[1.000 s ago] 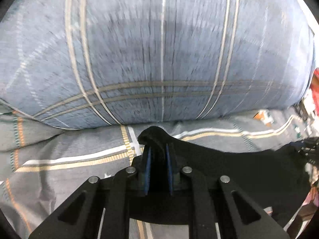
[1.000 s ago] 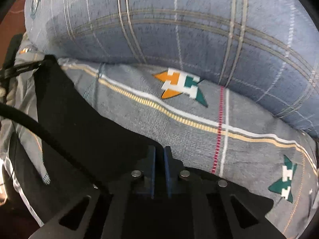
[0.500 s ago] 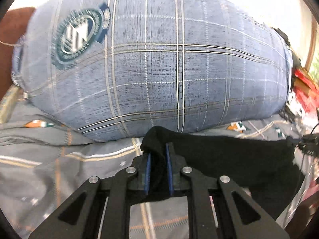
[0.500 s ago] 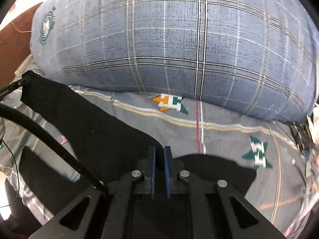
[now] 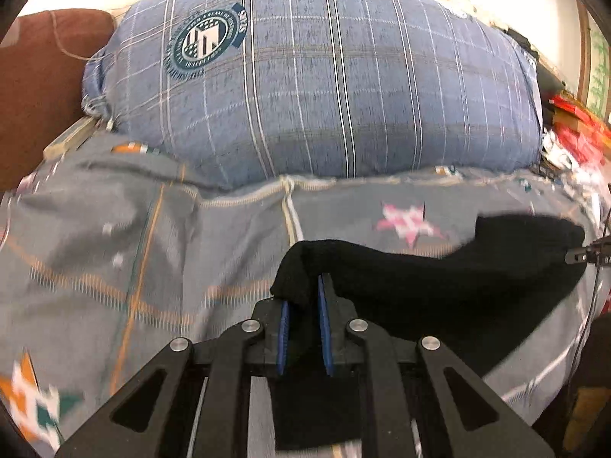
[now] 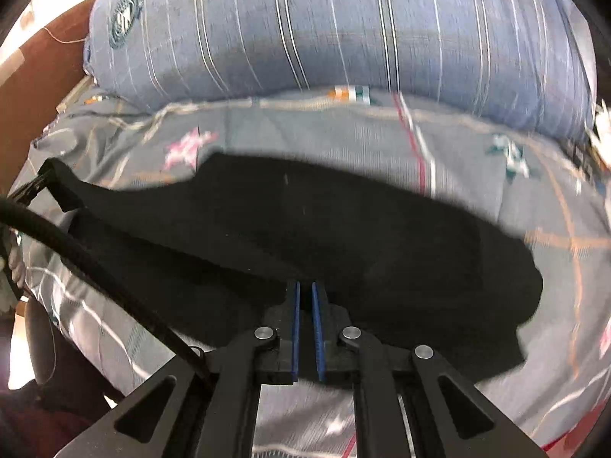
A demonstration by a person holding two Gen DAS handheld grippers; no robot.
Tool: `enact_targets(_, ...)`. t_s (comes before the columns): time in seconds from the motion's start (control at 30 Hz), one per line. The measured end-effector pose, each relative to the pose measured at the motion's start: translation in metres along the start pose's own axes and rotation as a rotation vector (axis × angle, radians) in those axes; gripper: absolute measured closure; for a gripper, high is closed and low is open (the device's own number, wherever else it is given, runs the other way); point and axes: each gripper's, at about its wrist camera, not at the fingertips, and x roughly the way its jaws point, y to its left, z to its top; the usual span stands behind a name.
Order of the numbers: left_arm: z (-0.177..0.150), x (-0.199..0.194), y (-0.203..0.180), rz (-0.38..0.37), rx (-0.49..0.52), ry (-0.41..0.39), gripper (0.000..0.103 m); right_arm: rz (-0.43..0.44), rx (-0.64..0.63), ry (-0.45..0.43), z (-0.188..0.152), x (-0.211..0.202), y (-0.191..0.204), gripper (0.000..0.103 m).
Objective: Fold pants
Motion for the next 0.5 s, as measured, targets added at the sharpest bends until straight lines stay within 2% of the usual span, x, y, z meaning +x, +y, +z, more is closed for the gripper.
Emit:
enact_targets(0.03, -0.011, -0.003, -0.002, 0.011, 0.005, 0.002, 0.090, -0.006, 0.013, 0.012, -0.009, 0.004, -0.003, 0.102)
enact_targets(0.2, -0.059, -0.011, -0.002, 0.045, -0.016, 0.058, 0.090, -0.016, 0.094, 0.034, -0.043, 0.010, -0.022, 0.102)
enact_targets(0.3, -0.083, -0.016, 0.006, 0.097, -0.038, 0.094, 0.090, -0.018, 0.126, 0.030, -0.056, 0.006, -0.032, 0.102)
enact_targets(0.4, -0.100, -0.027, 0.026, 0.124, -0.129, 0.114, 0.090, -0.030, 0.133, 0.017, -0.065, -0.002, -0.032, 0.101)
enact_targets(0.5, -0.104, -0.046, 0.047, 0.106, -0.245, 0.093, 0.089, -0.052, 0.151, -0.008, -0.068, -0.011, -0.030, 0.100)
